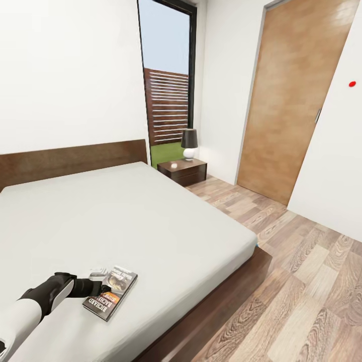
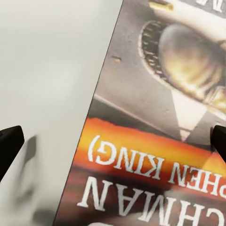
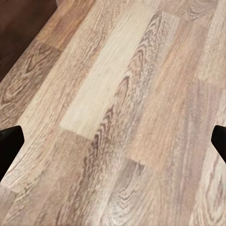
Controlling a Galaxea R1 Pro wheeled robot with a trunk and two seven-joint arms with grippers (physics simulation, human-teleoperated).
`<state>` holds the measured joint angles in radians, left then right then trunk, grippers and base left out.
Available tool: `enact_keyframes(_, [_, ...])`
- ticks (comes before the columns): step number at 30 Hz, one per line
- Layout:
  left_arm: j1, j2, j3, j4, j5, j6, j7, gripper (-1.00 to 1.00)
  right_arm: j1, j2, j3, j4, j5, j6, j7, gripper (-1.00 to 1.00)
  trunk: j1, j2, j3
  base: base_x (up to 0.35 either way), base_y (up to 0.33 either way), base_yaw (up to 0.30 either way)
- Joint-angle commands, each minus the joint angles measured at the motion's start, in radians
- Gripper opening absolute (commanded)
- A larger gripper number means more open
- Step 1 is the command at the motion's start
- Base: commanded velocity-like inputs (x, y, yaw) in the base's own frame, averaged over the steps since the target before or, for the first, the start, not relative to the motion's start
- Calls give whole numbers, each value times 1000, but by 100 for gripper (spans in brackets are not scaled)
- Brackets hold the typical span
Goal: In the bedroom, move the book from the bed onto either nightstand, and place the two sandals side by side next to the bed.
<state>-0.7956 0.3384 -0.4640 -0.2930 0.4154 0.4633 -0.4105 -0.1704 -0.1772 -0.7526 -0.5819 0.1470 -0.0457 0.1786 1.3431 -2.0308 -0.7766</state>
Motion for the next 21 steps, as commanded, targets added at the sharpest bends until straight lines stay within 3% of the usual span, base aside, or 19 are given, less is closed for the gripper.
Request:
enact_keyframes(1, [1, 1, -10, 0, -7, 3, -1, 100, -1, 1, -8, 1, 11, -4, 9, 100, 0, 0, -1, 0, 0, 0])
enact_keyframes(21, [1, 2, -10, 0, -7, 3, -1, 100, -1, 1, -8, 1, 10, -4, 10, 100, 0, 0, -1, 0, 0, 0])
